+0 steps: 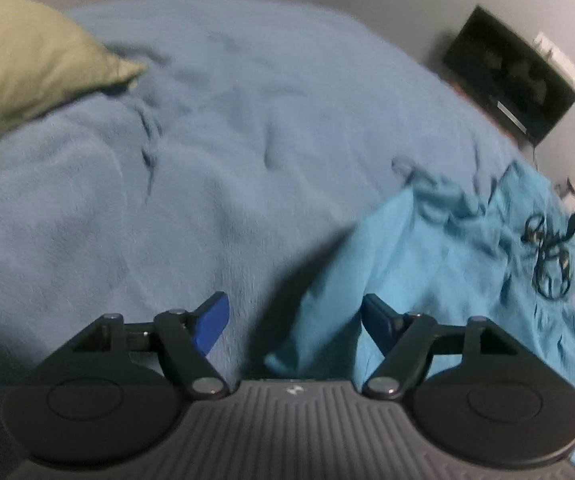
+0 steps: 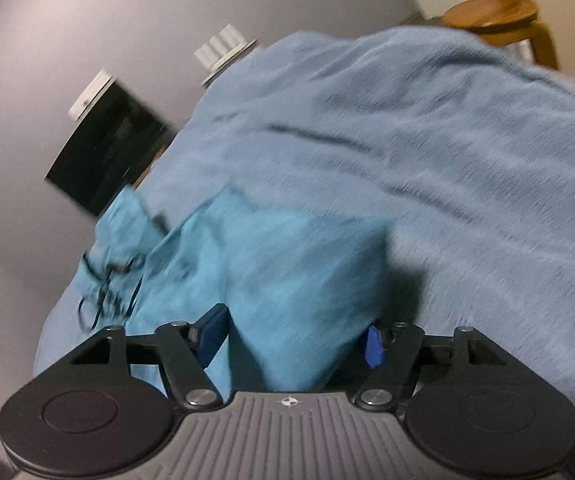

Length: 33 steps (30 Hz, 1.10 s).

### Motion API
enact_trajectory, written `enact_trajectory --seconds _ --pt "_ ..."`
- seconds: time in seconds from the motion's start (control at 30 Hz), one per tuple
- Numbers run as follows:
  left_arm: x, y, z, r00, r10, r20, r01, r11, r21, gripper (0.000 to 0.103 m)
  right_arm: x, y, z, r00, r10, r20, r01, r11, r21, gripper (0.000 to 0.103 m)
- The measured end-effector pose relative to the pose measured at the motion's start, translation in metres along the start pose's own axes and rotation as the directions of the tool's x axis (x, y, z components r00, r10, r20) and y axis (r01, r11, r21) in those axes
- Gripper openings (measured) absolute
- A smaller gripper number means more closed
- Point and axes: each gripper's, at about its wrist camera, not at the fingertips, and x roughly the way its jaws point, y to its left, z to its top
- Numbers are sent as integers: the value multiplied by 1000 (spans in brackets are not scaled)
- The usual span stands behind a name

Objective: Fold large clothes

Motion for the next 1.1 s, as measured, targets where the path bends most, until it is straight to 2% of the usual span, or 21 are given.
enact_trajectory --seconds 0.07,0.13,0.2,0.27,0.33,0.4,0.47,0.57,0.67,0.73,0.77,0.8,0.83,0.93,0.97,1.1 --pt "-6 -6 2 998 7 55 -10 999 45 72 -9 -1 4 996 -36 78 38 999 -19 73" --pt "-13 -21 0 993 6 116 -20 992 124 72 -16 6 11 977 -76 199 93 993 -75 77" --pt "-24 -36 -6 987 -13 160 -21 977 212 73 -23 13 21 961 -53 270 93 986 -135 81" --pt "-33 -54 -15 979 -66 193 1 948 317 82 -22 22 24 966 -2 259 60 975 -216 82" --pt "-40 -75 -26 971 -120 209 21 905 425 88 -18 34 19 974 40 224 26 957 -288 82" --pt "-40 -95 -38 970 -155 187 39 859 510 90 -11 50 7 981 84 175 -14 930 -367 82" --pt "-37 -113 -51 972 -197 128 94 824 558 90 -6 67 -9 985 120 124 -52 889 -455 82" --pt "-30 -134 -71 961 -276 -3 224 773 593 90 1 103 -39 979 206 10 -158 781 -605 82" --pt "-22 -153 -91 936 -331 -116 324 690 647 90 6 132 -70 956 264 -131 -274 631 -726 82" --pt "-16 -164 -108 930 -328 -169 348 631 693 90 11 146 -92 947 232 -220 -312 521 -794 82" --pt "-12 -167 -116 928 -317 -193 356 610 708 90 15 151 -103 946 202 -253 -321 478 -818 82" --pt "-5 -171 -123 931 -290 -223 358 590 723 90 20 152 -115 948 151 -280 -318 441 -839 82" --pt "4 -171 -131 934 -253 -253 355 579 734 90 25 151 -122 952 109 -287 -306 425 -852 83" --pt "26 -173 -144 936 -156 -314 346 563 751 94 41 148 -128 955 20 -297 -276 434 -858 93" --pt "28 -173 -145 937 -152 -313 343 563 752 95 46 148 -130 953 1 -301 -270 445 -854 97" --pt "25 -174 -143 939 -166 -302 341 576 743 96 56 145 -123 945 -8 -327 -281 496 -822 100"
